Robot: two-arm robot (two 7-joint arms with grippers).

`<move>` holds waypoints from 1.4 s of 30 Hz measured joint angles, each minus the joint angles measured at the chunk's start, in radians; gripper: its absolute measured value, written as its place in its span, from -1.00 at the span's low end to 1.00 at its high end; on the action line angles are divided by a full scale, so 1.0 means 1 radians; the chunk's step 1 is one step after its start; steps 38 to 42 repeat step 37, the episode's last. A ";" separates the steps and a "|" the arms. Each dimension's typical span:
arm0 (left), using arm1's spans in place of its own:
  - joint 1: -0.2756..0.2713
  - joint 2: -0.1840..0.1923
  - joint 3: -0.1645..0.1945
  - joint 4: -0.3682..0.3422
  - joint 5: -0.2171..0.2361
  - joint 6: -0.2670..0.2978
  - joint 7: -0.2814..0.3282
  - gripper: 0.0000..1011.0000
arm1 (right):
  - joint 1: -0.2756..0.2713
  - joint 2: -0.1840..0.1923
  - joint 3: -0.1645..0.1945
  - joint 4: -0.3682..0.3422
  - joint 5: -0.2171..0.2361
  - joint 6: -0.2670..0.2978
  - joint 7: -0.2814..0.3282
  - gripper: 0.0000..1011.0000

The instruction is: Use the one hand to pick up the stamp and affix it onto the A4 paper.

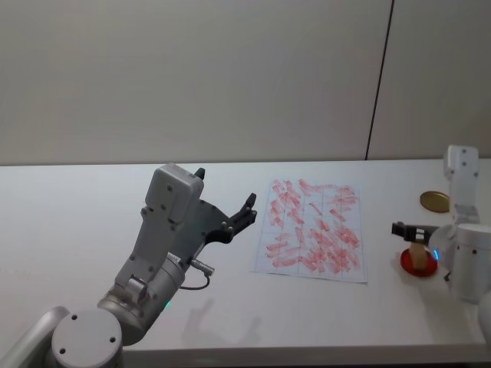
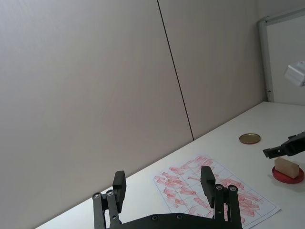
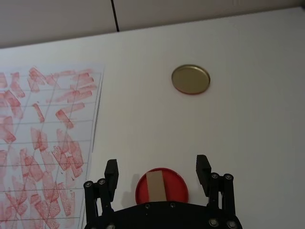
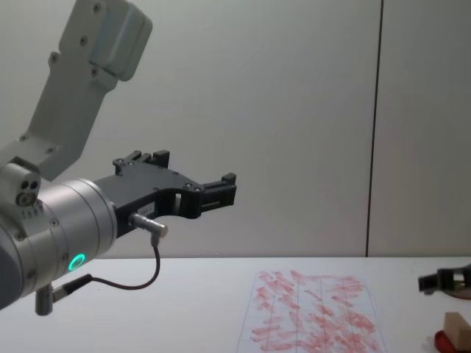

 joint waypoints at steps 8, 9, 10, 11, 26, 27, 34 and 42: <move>0.000 0.000 0.000 0.000 0.000 0.000 0.000 0.96 | -0.068 0.008 0.003 -0.128 -0.019 -0.034 0.037 0.98; 0.000 0.000 0.000 0.000 0.000 0.000 0.000 0.96 | -0.084 0.011 0.004 -0.156 -0.023 -0.044 0.046 0.98; 0.000 0.000 0.000 0.000 0.000 0.000 0.000 0.96 | -0.098 0.013 0.005 -0.180 -0.029 -0.057 0.057 0.98; 0.000 0.000 0.000 0.000 0.000 0.000 0.000 0.96 | -0.098 0.013 0.005 -0.180 -0.029 -0.057 0.057 0.98; 0.000 0.000 0.000 0.000 0.000 0.000 0.000 0.96 | -0.260 0.046 0.021 -0.388 -0.074 -0.242 0.165 0.98; 0.000 0.000 0.000 0.000 0.000 0.000 0.000 0.96 | -0.268 0.048 0.022 -0.395 -0.076 -0.253 0.170 0.98; 0.000 0.000 0.000 0.000 0.000 0.000 0.000 0.96 | -0.340 0.068 0.035 -0.461 -0.088 -0.373 0.221 0.98; 0.000 0.000 0.000 0.000 0.000 0.000 0.000 0.96 | -0.378 0.079 0.043 -0.492 -0.092 -0.442 0.248 0.98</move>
